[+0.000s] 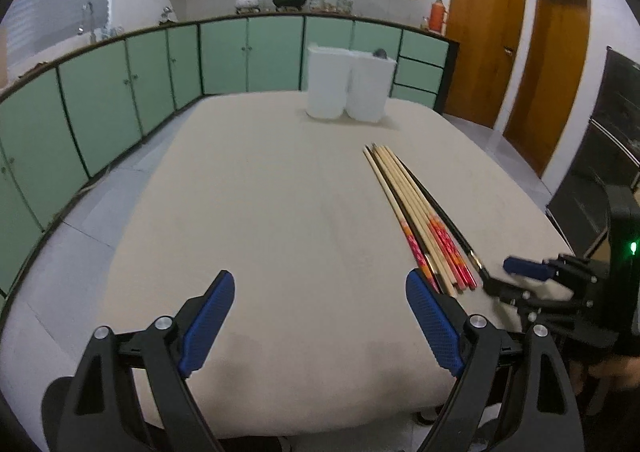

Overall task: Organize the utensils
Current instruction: 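Grasp a red-banded chopstick with the left tool while the right tool grasps a black chopstick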

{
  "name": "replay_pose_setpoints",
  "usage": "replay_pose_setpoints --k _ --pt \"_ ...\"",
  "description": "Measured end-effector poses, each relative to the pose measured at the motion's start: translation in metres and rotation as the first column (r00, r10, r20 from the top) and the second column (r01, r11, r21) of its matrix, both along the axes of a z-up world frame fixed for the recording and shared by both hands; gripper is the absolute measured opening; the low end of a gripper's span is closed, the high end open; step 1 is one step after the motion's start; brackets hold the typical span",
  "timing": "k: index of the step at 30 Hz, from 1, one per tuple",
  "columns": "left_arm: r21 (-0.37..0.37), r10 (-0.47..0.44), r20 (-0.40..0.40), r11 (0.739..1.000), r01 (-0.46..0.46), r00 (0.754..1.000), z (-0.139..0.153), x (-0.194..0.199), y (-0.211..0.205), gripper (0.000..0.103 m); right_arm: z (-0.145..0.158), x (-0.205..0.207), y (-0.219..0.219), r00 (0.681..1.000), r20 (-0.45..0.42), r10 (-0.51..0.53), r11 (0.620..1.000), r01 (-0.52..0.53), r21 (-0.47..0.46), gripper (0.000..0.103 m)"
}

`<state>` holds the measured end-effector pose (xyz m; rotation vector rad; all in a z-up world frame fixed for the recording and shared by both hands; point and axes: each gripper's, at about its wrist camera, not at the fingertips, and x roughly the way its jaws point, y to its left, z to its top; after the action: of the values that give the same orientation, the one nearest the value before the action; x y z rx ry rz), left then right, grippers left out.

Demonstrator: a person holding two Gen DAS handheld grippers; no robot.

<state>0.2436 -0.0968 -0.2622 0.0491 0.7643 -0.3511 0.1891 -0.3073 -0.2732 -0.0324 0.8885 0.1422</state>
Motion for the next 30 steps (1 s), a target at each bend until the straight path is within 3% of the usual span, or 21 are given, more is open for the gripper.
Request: replay_pose_setpoints --k 10,18,23,25,30 --pt "0.078 -0.119 -0.044 0.989 0.122 0.992 -0.026 -0.004 -0.044 0.086 -0.004 0.0 -0.028 0.998 0.007 -0.058 0.998 0.058 0.016 0.044" --pt "0.159 -0.133 -0.064 0.977 0.141 0.989 -0.041 -0.002 -0.063 0.086 -0.005 0.001 -0.031 0.999 0.017 -0.031 0.999 0.031 0.021 0.042" --pt "0.151 -0.1 -0.065 0.982 0.109 0.993 -0.043 0.008 -0.066 0.086 -0.005 0.0 -0.03 0.999 0.02 -0.03 0.999 0.03 0.021 0.044" --pt "0.141 -0.074 -0.063 0.987 0.082 0.995 -0.043 0.012 -0.062 0.083 -0.005 0.0 -0.03 0.999 0.022 -0.029 0.999 0.029 0.018 0.044" --pt "0.119 -0.07 -0.049 0.99 0.076 0.996 -0.038 0.01 -0.051 0.053 -0.006 -0.002 -0.026 0.999 0.038 -0.032 0.999 0.032 0.002 0.042"
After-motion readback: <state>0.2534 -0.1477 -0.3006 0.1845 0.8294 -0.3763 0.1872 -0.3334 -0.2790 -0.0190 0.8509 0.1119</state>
